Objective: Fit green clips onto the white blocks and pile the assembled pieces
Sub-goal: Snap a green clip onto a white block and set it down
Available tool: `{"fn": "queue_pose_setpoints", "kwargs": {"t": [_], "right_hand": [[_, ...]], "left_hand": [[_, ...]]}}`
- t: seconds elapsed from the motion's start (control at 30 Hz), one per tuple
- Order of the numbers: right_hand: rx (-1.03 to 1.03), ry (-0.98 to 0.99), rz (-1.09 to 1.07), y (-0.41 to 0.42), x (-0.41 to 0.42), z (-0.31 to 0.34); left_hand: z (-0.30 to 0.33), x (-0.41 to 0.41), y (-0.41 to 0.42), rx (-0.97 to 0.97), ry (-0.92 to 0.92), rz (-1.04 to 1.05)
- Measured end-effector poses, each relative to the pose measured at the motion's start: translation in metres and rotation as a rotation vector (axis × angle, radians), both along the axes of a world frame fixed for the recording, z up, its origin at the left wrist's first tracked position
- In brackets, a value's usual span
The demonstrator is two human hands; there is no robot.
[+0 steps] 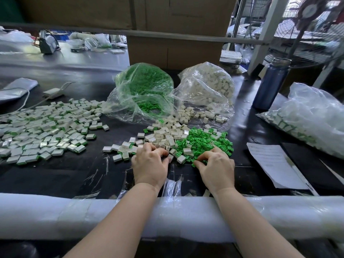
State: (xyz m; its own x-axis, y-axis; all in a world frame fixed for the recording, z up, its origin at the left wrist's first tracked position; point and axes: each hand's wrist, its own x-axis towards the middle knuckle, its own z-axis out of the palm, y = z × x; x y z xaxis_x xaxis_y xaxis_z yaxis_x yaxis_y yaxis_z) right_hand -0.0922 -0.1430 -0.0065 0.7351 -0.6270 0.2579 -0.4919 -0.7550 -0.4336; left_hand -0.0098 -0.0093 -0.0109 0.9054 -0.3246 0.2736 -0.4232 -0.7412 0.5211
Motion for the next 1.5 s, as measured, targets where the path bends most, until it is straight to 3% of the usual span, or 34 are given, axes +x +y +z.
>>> {"fn": "queue_pose_setpoints", "kwargs": {"t": [0.27,0.57,1.5], "right_hand": [[-0.061,0.005,0.048,0.0019,0.0006,-0.0015],[-0.060,-0.002,0.074,0.0022,0.0015,-0.0033],[-0.061,-0.029,0.180,0.0042,0.0025,-0.0052]], "left_hand": [[0.0000,0.0005,0.0000,0.030,0.041,-0.047],[0.0078,-0.0049,0.0025,-0.264,0.198,-0.233],[0.0032,-0.0025,0.0014,-0.431,0.340,-0.377]]}}
